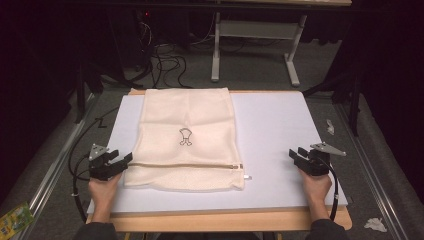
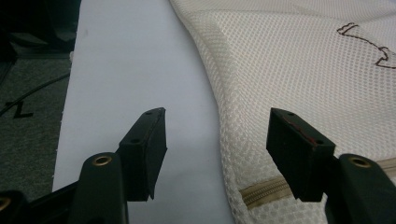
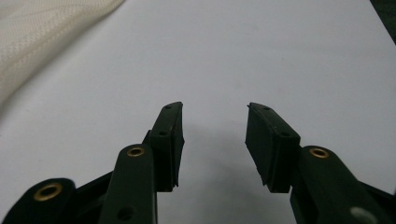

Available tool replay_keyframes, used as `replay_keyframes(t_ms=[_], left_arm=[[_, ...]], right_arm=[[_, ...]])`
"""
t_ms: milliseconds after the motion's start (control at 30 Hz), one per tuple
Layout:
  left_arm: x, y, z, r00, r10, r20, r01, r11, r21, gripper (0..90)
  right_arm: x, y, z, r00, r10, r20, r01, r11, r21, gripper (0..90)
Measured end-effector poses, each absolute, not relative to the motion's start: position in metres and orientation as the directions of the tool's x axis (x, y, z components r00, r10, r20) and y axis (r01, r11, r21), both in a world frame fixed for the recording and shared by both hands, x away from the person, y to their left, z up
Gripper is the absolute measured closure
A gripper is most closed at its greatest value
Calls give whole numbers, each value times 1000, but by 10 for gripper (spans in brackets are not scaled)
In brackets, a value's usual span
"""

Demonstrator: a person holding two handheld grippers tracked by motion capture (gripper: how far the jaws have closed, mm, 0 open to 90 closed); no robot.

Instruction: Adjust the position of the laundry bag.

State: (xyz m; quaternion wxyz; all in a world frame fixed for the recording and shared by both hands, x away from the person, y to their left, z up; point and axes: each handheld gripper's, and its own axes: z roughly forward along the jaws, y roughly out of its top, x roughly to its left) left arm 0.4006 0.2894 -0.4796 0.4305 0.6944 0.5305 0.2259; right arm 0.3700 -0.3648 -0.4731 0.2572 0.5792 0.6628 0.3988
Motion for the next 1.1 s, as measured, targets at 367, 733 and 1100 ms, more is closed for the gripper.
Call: replay_keyframes(t_ms=[367,733,1100], left_arm=[[405,280,-471,364,920,-146,580,-101,808,390],[414,270,-467,380,913,-147,614,-130,779,379],[420,264,-465,384,912,-148,634,-143,760,370]], right_arm=[[375,-348,-465,-238,952,194,574,-23,819,553],[385,-319,-461,-319,924,210,598,25,801,516],[394,-292,-460,-372,901,224,640,74,765,501]])
